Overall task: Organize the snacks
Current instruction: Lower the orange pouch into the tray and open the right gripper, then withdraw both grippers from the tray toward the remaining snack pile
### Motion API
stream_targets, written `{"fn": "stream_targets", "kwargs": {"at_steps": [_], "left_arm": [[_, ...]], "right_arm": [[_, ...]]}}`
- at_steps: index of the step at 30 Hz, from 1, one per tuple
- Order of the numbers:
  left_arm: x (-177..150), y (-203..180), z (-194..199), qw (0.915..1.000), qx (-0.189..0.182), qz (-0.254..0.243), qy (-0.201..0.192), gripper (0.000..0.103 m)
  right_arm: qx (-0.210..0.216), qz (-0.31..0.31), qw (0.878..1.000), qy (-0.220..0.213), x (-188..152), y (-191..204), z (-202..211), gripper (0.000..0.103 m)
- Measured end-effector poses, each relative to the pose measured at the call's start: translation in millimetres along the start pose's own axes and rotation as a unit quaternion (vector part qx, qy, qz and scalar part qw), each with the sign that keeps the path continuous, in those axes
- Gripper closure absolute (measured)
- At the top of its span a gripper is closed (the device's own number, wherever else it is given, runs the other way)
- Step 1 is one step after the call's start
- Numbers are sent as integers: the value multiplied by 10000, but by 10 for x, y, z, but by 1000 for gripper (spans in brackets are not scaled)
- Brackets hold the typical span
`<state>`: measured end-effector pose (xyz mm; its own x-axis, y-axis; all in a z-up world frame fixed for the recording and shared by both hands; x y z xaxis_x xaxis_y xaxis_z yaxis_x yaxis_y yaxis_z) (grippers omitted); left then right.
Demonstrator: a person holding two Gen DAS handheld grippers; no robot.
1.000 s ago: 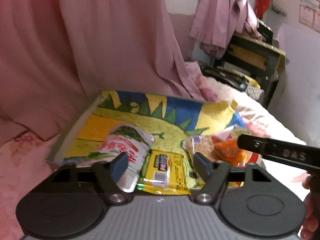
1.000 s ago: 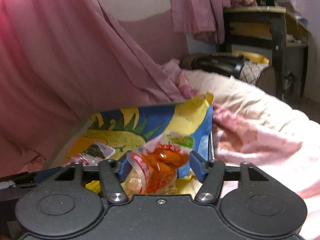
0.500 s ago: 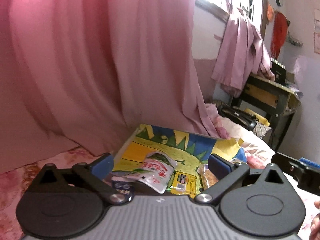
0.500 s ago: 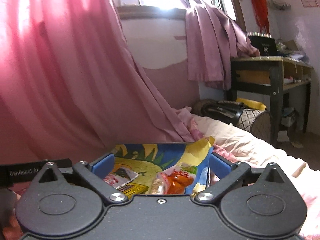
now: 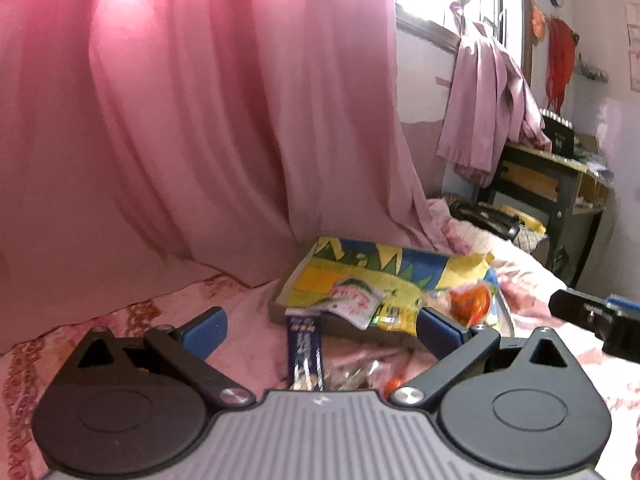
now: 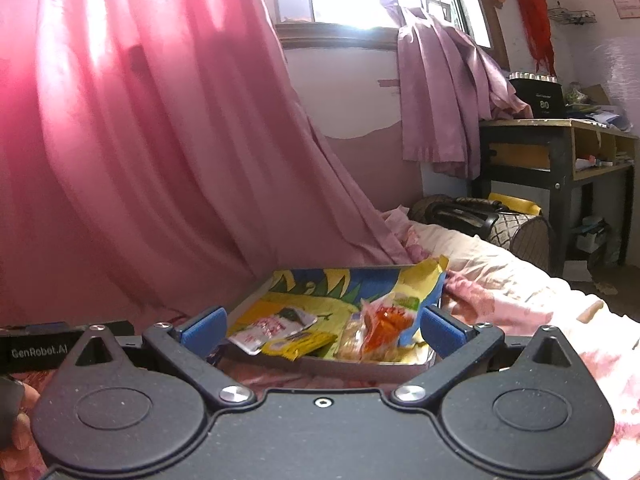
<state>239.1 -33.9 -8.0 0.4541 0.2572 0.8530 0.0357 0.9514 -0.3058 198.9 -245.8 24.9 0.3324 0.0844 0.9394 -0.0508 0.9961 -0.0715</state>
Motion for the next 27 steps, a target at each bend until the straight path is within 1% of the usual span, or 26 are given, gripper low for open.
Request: {"fn": "stream_targets", "kwargs": {"at_steps": [7, 12, 14, 15, 19, 22, 24, 27], "left_arm": [[-223, 135, 290, 9993, 290, -213, 92, 0], [-395, 341, 437, 9958, 760, -404, 319, 0], [-455, 454, 474, 9933, 985, -391, 470, 0], [-480, 503, 486, 9922, 1066, -346, 542, 0], [-601, 646, 475, 9878, 1256, -156, 905, 0], [-656, 715, 423, 9842, 1395, -112, 1083, 0], [-683, 743, 362, 9822, 1386, -48, 1264, 0], [-736, 778, 261, 9784, 1326, 50, 1583, 0]], "right_arm": [[122, 53, 9998, 152, -131, 174, 182, 1], [193, 120, 9991, 350, -248, 287, 256, 1], [195, 155, 9985, 495, -319, 327, 265, 1], [185, 186, 9979, 597, -363, 342, 257, 1], [29, 381, 9900, 1358, -671, 394, 161, 1], [99, 363, 9808, 1916, -898, 435, 73, 1], [146, 310, 9768, 2115, -991, 457, 43, 1], [217, 314, 9734, 2258, -1078, 498, 16, 1]]}}
Point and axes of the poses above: each gripper's, at about its wrist camera, not at the fingertips, and z roughly against the way its jaws point, y to its left, x to its top, the point moved 10 cm from there along -z, roughly the way its jaws point, and after that the axes turned 13 degrees about z, right-handed, at the moved point
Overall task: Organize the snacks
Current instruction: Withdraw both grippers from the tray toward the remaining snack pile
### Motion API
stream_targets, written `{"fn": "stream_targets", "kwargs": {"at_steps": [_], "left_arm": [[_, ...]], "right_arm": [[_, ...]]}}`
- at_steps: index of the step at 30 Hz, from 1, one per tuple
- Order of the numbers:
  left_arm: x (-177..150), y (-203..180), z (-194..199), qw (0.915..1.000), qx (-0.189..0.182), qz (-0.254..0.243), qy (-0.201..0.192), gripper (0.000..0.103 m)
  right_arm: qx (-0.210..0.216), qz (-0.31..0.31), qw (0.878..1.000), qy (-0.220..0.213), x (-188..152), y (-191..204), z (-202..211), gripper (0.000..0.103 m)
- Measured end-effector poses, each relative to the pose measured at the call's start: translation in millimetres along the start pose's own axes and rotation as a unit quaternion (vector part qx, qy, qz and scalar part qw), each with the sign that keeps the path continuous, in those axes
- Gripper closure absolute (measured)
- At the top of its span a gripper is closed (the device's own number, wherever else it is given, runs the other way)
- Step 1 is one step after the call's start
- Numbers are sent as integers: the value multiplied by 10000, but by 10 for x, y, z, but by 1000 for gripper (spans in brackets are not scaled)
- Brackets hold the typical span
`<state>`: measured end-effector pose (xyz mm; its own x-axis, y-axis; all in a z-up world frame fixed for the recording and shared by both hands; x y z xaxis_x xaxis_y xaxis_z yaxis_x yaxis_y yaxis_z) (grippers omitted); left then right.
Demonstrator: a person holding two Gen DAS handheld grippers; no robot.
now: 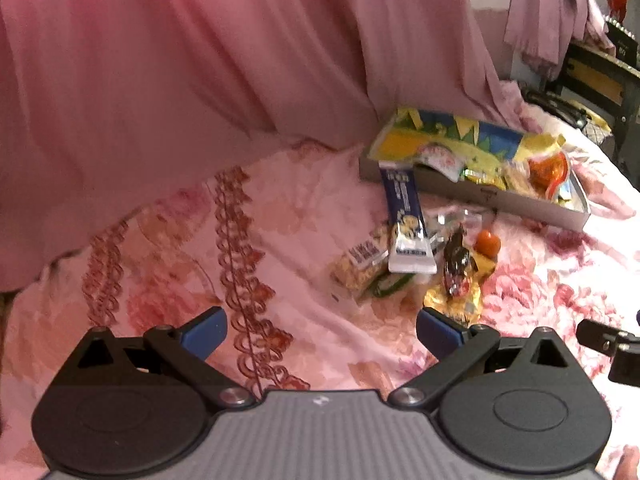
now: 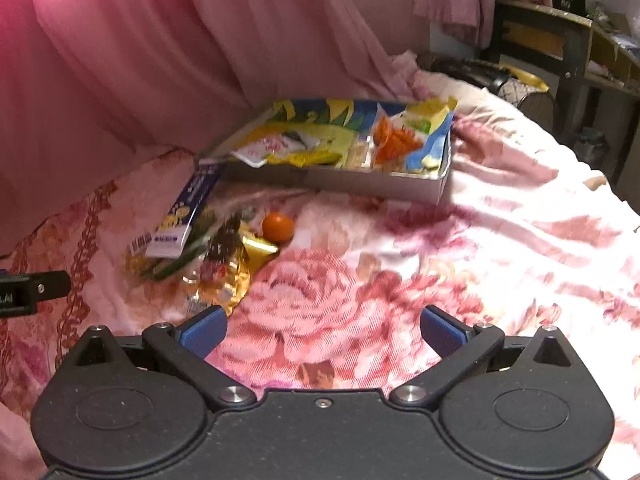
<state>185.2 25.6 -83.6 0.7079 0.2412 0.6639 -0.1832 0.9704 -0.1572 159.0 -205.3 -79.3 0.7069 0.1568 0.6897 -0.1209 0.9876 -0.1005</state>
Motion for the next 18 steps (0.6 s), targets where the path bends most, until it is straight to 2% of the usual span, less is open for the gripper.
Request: {"fn": "stream_targets", "kwargs": {"at_steps": [6, 9, 13, 18], "left_arm": [[-71, 68, -267, 9981, 181, 113, 581, 0], [-89, 75, -358, 9966, 158, 135, 803, 0], [4, 94, -435, 9969, 191, 29, 766, 0], [130, 110, -609, 9963, 352, -319, 717, 0]], "right_arm": [[100, 176, 9993, 309, -79, 117, -136, 1], [194, 273, 9984, 449, -119, 185, -206, 1], [249, 442, 9974, 503, -115, 259, -296, 1], [285, 472, 9981, 268, 23, 296, -425, 1]]}}
Point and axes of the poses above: each gripper's, at about its wrist camera, not at the fingertips, and z roughly against the way its jaws point, y to its left, x to its top, the point moved 10 cm from there along -z, roughly the way its jaws point, and after that the axes turned 13 degrees about z, right-handed, at the moved point
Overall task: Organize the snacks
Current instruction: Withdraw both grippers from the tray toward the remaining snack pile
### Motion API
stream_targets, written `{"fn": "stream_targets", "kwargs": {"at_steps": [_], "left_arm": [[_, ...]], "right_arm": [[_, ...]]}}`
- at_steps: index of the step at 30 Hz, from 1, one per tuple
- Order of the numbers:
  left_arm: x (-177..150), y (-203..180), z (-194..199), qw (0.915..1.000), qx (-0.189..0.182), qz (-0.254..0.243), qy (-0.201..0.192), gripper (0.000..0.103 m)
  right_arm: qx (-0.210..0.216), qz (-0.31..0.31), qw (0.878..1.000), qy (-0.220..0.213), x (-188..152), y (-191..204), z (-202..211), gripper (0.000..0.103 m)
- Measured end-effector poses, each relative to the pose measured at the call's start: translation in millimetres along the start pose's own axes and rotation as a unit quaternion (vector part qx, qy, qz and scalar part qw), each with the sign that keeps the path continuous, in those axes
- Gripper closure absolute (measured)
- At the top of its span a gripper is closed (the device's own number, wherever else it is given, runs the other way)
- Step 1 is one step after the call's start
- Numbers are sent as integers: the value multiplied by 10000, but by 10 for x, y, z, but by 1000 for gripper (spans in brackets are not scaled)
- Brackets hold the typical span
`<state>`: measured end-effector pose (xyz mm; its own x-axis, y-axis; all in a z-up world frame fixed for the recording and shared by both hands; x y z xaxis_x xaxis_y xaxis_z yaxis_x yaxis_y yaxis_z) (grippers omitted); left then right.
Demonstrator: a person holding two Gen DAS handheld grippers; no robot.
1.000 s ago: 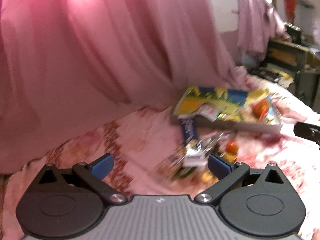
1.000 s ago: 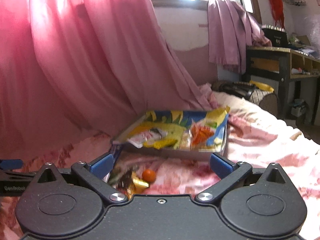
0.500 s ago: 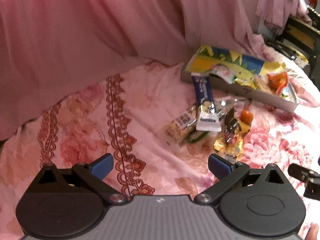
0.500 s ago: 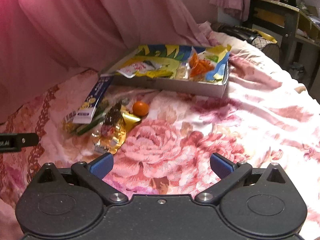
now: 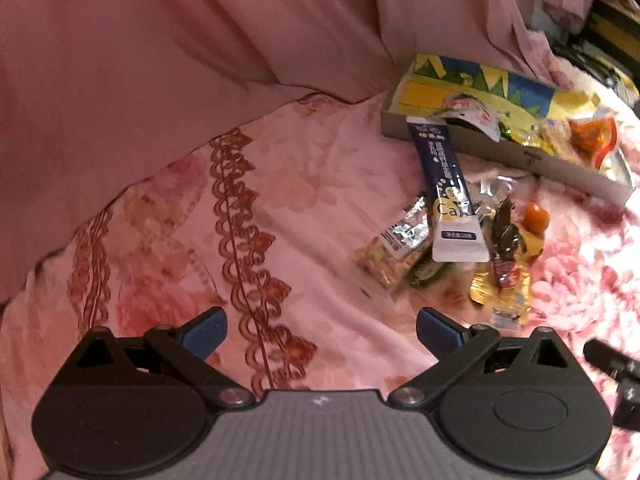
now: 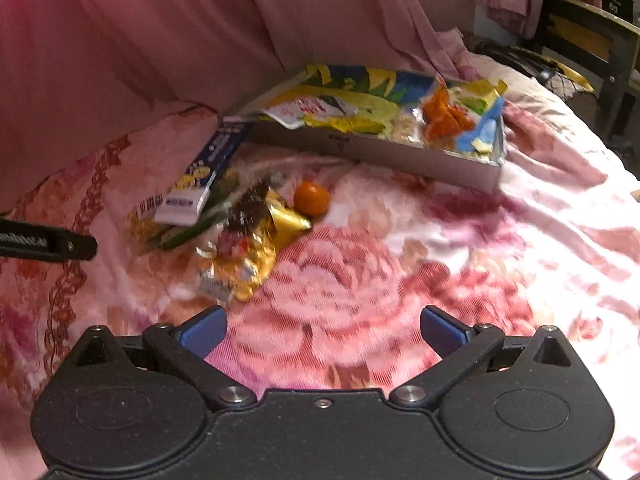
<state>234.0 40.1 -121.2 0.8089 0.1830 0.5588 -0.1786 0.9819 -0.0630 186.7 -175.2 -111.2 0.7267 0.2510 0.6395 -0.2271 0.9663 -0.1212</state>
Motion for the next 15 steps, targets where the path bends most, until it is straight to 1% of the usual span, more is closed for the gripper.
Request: {"fn": "stream_targets", "kwargs": {"at_steps": [2, 4, 6, 8, 11, 13, 15], "left_arm": [[32, -22, -79, 9999, 18, -77, 69, 0], [53, -71, -153, 9997, -56, -176, 143, 0], [89, -132, -234, 9989, -88, -428, 140, 0], [158, -177, -298, 9972, 34, -751, -32, 0], [271, -270, -378, 9911, 151, -1277, -333, 0], [314, -333, -426, 9870, 96, -1538, -455, 0], [320, -387, -462, 9839, -60, -1730, -440, 0]], "right_arm": [[25, 75, 9999, -154, 78, 18, -46, 1], [21, 232, 9993, -308, 145, 59, -92, 1], [9, 413, 9983, -420, 198, 116, -138, 1], [-18, 626, 9967, -525, 246, 193, -205, 1], [-113, 997, 9929, -641, 307, 319, -326, 1], [-245, 1292, 9887, -715, 341, 402, -419, 1], [-342, 1536, 9847, -747, 372, 469, -512, 1]]}}
Point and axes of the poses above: each gripper's, at about its wrist camera, not at the fingertips, and z roughly against the way its jaws point, y to its left, x to its top, the point moved 10 cm from there along -z, roughly the way its jaws point, and after that the axes turned 13 degrees about z, right-handed, at the moved point
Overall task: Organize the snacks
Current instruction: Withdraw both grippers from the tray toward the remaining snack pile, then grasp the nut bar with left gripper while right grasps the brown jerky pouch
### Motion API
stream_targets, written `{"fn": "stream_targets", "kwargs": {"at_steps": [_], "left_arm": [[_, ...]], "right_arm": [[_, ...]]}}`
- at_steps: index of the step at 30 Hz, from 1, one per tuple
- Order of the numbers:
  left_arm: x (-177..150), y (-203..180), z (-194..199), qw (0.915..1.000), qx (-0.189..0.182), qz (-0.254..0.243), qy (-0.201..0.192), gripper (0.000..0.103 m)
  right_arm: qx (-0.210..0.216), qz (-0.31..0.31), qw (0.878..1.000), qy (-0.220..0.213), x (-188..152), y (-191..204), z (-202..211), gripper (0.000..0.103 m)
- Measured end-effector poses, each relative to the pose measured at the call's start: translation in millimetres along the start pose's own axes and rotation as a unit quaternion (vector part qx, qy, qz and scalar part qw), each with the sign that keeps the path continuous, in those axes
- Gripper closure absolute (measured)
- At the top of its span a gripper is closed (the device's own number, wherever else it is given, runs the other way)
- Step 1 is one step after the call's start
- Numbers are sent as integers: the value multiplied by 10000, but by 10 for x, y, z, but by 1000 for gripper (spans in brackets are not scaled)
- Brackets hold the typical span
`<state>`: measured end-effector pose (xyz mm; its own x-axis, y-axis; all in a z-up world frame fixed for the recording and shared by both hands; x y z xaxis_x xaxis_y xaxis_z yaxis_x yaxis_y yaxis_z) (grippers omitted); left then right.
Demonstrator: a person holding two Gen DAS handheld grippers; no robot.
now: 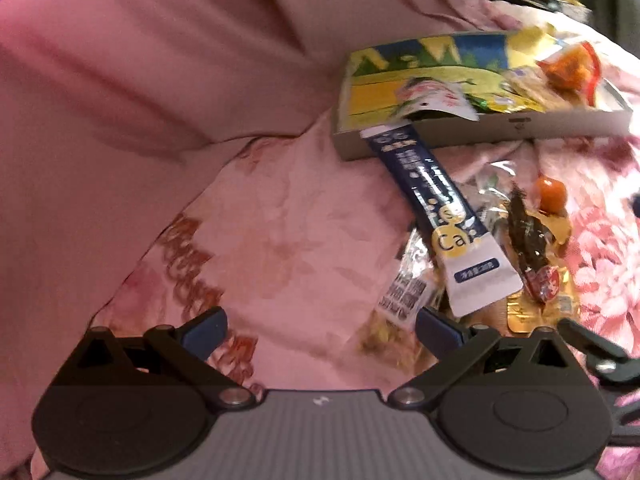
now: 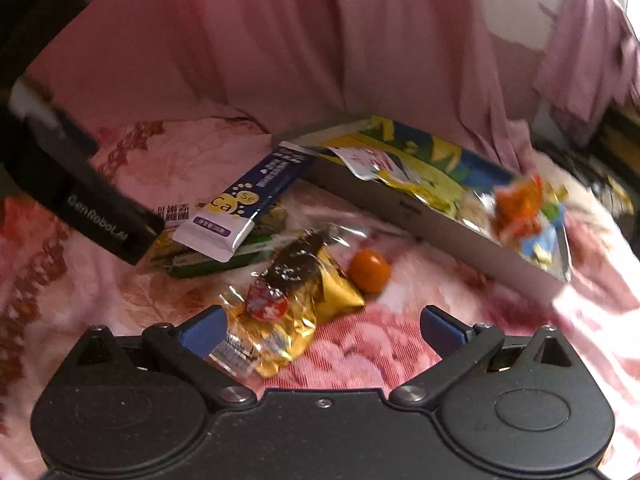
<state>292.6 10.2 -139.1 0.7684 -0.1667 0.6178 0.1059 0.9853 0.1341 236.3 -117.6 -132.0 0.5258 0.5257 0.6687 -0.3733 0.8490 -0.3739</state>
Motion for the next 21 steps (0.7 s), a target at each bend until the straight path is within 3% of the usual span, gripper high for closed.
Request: {"fn": "stream_targets", "kwargs": {"at_steps": [5, 9, 21], "left_arm": [[34, 25, -47, 9991, -391, 124, 51, 0], [51, 50, -100, 9978, -609, 235, 68, 0], [60, -10, -108, 9975, -708, 65, 34, 1]], "right_arm": [[-250, 447, 9986, -166, 91, 92, -163, 1], [-157, 395, 9988, -231, 157, 135, -272, 3], [26, 104, 9995, -300, 245, 164, -273, 4]]}}
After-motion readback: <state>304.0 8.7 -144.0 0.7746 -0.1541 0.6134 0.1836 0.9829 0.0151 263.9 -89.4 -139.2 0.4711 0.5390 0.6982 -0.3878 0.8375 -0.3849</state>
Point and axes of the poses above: each gripper's, at about its wrist camera, not at the fingertips, and z roughly against the way its jaws point, y to its left, x to its top, the point moved 10 cm from there along -z, roughly the way its jaws point, and after that the axes turned 13 degrees about z, right-handed, at the moved point
